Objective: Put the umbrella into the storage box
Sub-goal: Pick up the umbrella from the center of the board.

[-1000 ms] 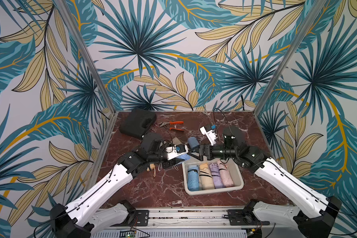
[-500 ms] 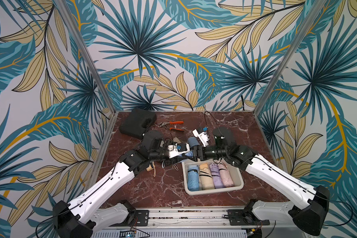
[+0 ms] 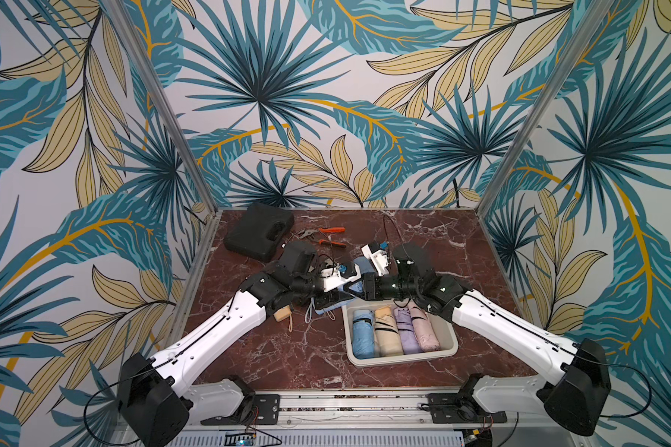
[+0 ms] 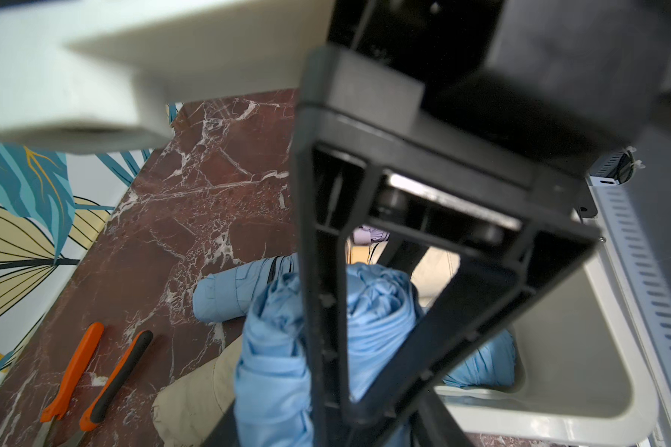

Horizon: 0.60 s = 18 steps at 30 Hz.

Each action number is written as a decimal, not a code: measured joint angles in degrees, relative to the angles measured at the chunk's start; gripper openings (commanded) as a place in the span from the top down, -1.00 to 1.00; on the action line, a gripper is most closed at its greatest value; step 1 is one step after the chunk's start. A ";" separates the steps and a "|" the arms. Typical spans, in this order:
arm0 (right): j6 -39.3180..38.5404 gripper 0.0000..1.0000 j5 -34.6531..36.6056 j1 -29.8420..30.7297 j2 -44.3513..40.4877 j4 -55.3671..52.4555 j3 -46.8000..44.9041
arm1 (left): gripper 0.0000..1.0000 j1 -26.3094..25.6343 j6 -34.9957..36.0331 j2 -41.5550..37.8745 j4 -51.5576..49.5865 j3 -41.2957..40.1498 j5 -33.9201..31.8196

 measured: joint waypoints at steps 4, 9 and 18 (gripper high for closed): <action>3.41 1.00 3.58 0.46 -0.09 4.31 -2.29 | -1.00 -0.79 -2.01 -0.55 2.75 0.98 -0.98; 3.72 1.00 8.68 0.39 -0.72 4.66 -2.62 | -1.00 -1.18 -7.41 -6.16 7.43 0.72 -3.63; -13.70 1.00 14.78 0.31 -8.50 4.11 -2.64 | -0.99 0.07 -36.09 -17.46 13.70 1.70 -23.12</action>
